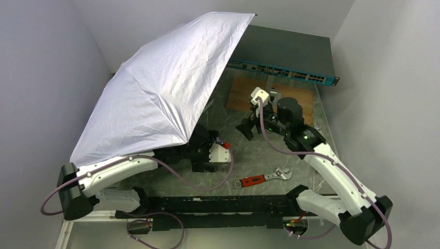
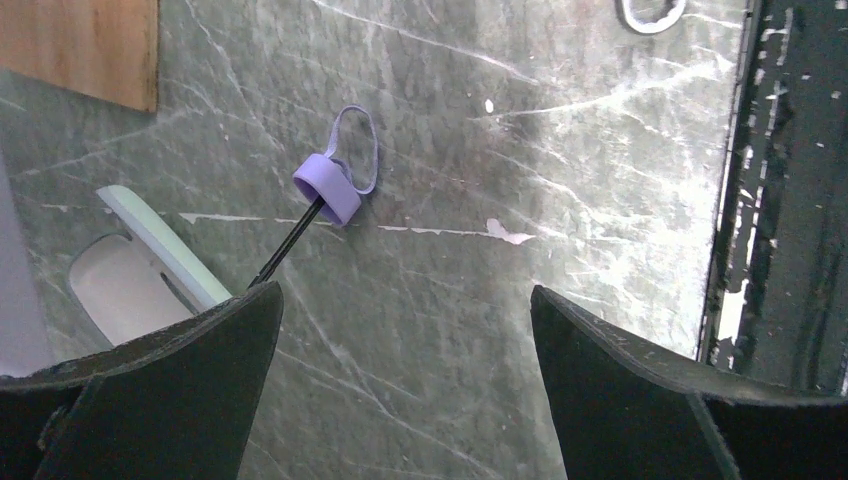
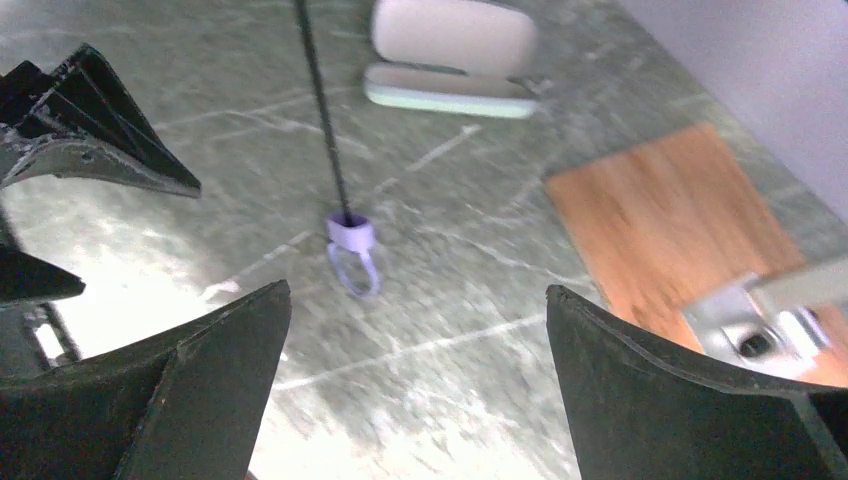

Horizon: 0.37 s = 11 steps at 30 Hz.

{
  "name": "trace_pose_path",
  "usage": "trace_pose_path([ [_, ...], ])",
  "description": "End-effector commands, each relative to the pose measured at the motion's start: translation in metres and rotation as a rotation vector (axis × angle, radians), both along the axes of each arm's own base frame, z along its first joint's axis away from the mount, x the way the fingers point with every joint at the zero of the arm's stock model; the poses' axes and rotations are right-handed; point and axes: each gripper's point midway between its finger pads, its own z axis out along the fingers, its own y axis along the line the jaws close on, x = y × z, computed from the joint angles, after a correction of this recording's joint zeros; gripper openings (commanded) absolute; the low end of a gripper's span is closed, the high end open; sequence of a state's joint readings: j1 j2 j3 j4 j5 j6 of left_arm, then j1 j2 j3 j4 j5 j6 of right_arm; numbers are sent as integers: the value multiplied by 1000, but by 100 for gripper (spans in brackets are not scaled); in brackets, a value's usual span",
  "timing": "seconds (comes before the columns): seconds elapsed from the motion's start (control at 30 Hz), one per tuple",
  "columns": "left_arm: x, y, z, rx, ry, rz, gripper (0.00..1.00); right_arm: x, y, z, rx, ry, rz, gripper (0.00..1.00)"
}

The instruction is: Open the umbrella

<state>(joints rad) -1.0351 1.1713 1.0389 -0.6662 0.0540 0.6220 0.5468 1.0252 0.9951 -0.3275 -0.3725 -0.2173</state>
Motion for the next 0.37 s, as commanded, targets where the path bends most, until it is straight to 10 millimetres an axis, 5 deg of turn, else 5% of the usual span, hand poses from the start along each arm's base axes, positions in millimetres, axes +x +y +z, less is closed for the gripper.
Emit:
trace_pose_path([
  [0.0,17,-11,-8,-7,-10,72,100,4,-43,-8,-128,-78,-149,100],
  [0.33,31,-12,-9,-55,-59,153,100,-14,-86,-20,-188,-54,-243,100],
])
